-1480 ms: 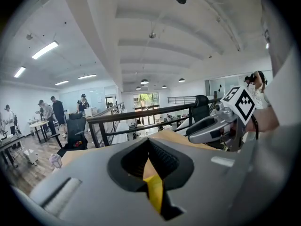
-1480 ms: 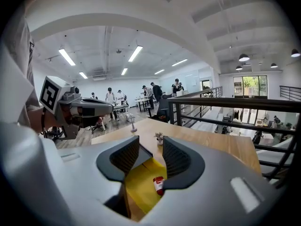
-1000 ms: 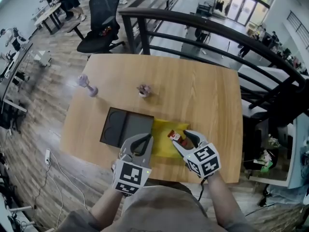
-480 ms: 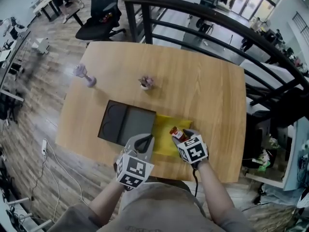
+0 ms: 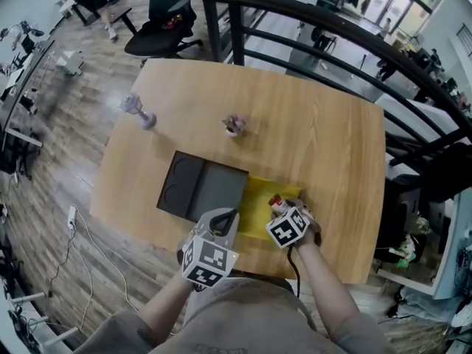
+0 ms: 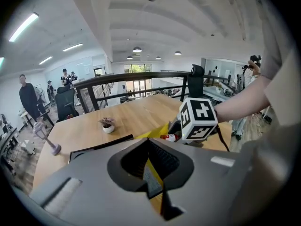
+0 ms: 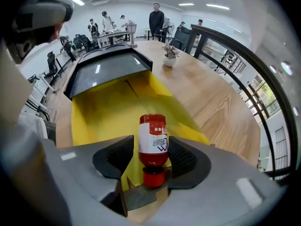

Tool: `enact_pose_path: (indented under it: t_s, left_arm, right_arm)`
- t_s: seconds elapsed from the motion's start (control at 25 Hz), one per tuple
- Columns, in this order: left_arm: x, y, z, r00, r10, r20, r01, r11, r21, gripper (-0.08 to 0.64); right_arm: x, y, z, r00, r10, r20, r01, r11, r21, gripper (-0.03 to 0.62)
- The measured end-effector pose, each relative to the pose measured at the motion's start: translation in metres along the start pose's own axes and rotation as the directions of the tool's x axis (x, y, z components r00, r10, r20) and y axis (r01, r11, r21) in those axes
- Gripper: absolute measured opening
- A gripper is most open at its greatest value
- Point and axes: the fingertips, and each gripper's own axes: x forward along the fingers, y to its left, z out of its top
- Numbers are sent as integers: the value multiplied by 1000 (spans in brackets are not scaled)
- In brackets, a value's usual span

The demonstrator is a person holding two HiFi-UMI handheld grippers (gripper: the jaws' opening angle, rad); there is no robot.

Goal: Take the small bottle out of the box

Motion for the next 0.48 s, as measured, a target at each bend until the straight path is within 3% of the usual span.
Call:
enact_pose_path:
  t_s: [0.28, 0.48]
  left_arm:
    - [-11, 6, -11, 1000, 18, -19, -18, 1000, -5, 2]
    - [-16, 4, -15, 999, 27, -21, -27, 1000, -2, 2]
  right_arm:
    - [13, -7, -6, 992, -60, -108, 53, 997, -63, 212]
    - [10, 3, -8, 994, 28, -102, -33, 999, -41, 219]
